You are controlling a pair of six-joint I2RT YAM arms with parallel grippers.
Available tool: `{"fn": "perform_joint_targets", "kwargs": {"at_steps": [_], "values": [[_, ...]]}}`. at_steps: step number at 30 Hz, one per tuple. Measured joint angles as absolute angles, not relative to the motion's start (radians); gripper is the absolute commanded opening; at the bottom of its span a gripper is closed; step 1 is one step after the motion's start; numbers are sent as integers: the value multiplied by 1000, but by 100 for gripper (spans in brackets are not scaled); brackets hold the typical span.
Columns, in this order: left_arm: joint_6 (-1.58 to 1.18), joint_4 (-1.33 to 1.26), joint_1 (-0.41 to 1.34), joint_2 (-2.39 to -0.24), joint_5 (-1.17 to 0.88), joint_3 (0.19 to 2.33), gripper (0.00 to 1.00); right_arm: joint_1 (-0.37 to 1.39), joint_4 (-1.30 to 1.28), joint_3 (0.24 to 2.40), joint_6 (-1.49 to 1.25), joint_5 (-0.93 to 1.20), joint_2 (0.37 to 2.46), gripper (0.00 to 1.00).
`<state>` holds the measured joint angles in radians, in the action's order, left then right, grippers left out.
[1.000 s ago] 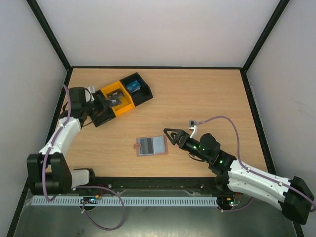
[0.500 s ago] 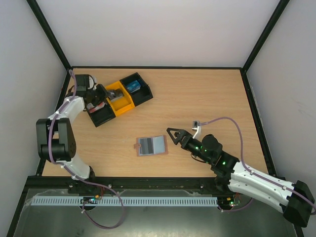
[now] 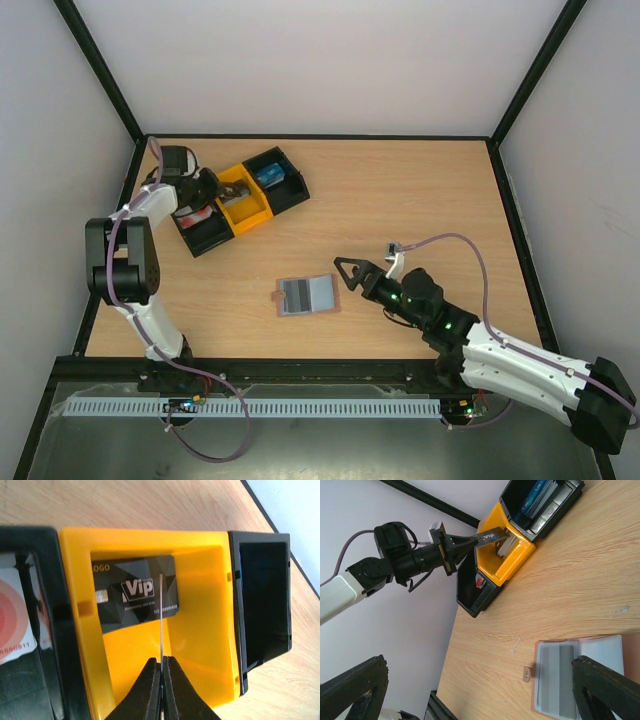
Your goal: Take the credit cards out of the card holder
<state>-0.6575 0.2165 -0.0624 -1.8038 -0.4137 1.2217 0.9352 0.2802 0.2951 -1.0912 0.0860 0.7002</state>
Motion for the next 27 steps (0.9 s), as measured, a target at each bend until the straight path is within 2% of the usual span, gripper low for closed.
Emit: {"fn": "perform_joint_targets", "kwargs": {"at_steps": [27], "values": [[-656, 234, -62, -1914, -359, 1323, 6, 935, 258, 336, -1046, 52, 720, 98]]}}
